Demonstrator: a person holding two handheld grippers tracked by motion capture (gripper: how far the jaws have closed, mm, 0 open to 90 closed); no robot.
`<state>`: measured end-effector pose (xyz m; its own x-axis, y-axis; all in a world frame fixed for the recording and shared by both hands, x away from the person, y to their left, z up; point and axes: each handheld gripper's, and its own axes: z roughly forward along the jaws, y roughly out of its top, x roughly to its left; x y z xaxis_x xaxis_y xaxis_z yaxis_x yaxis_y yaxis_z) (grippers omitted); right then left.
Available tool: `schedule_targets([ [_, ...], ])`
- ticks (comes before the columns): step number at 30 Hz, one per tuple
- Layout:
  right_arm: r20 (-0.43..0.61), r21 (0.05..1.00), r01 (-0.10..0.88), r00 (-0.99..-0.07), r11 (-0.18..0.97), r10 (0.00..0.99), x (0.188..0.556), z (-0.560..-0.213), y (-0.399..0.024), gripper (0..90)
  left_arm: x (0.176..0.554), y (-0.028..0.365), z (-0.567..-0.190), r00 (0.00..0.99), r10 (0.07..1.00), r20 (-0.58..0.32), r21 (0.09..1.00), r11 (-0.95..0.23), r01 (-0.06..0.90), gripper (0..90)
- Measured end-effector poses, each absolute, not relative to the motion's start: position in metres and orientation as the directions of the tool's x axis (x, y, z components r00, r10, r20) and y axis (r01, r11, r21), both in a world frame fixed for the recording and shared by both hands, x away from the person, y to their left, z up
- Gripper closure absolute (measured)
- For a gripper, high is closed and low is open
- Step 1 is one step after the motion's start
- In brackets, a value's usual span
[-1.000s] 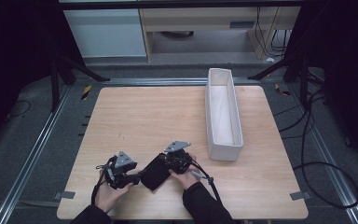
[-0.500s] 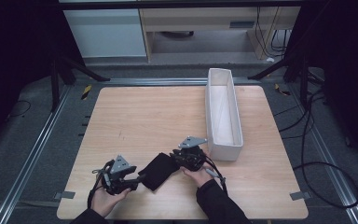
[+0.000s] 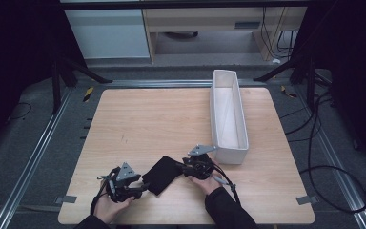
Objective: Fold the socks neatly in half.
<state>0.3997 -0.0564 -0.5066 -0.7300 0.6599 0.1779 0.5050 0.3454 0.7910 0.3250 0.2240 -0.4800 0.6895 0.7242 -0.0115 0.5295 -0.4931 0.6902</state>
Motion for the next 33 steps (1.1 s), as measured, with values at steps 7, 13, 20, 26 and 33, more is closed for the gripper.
schedule_targets([
  [7, 0.168, 0.775, 0.513, -0.730, 0.369, 0.663, 0.397, -0.511, -0.050, 69.1, 0.327, 0.223, -0.482, 0.692, 0.722, -0.018, 0.691, -0.492, 0.530, 48.5],
  [13, 0.187, 0.766, 0.530, -0.726, 0.364, 0.662, 0.398, -0.508, -0.051, 80.4, 0.327, 0.223, -0.483, 0.695, 0.719, -0.021, 0.690, -0.492, 0.530, 48.8],
  [20, 0.158, 0.799, 0.483, -0.743, 0.358, 0.651, 0.396, -0.496, -0.053, 81.9, 0.328, 0.219, -0.484, 0.697, 0.717, -0.017, 0.692, -0.495, 0.526, 49.1],
  [26, 0.119, 0.835, 0.420, -0.768, 0.355, 0.629, 0.392, -0.478, -0.053, 81.9, 0.328, 0.216, -0.485, 0.701, 0.713, -0.014, 0.687, -0.503, 0.525, 49.2],
  [33, 0.096, 0.844, 0.382, -0.798, 0.376, 0.595, 0.389, -0.473, -0.050, 82.0, 0.331, 0.213, -0.487, 0.700, 0.714, -0.015, 0.689, -0.500, 0.525, 49.4],
])
